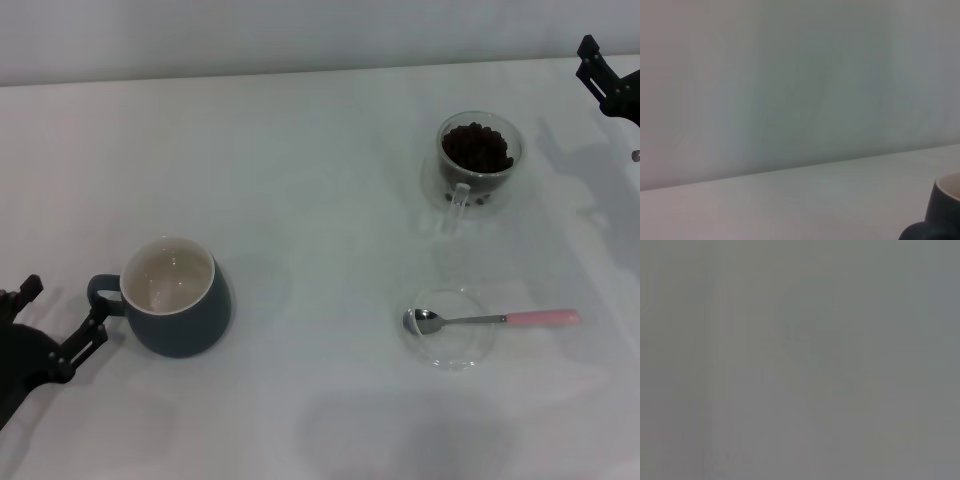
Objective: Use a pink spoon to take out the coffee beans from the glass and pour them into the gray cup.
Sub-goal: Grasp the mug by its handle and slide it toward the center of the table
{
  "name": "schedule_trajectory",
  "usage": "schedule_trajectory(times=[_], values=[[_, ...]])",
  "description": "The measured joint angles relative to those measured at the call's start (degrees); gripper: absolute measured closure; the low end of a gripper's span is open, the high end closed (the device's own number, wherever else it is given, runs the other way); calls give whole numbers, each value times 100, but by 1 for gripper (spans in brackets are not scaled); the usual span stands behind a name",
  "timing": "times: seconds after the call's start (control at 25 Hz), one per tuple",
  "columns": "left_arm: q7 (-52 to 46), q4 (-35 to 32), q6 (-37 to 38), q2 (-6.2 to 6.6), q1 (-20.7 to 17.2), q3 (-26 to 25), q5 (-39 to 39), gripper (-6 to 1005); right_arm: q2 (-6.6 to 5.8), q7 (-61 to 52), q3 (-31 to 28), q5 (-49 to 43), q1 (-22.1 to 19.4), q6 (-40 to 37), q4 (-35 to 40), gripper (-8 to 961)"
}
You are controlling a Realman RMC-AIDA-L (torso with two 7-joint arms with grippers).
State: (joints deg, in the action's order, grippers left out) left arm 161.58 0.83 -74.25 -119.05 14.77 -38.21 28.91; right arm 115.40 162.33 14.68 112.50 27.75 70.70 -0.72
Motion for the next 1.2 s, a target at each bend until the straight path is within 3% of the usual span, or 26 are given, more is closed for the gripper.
schedule_trajectory(times=[0.72, 0.8, 1.2], values=[[23, 169, 458, -12, 233, -15, -16, 226, 0, -117, 0, -1, 4, 5, 2, 112], [23, 171, 517, -15, 273, -14, -16, 390, -1, -130, 0, -1, 8, 6, 2, 112], [24, 228, 578, -14, 351, -2, -18, 846, -1, -135, 0, -1, 12, 14, 2, 113]])
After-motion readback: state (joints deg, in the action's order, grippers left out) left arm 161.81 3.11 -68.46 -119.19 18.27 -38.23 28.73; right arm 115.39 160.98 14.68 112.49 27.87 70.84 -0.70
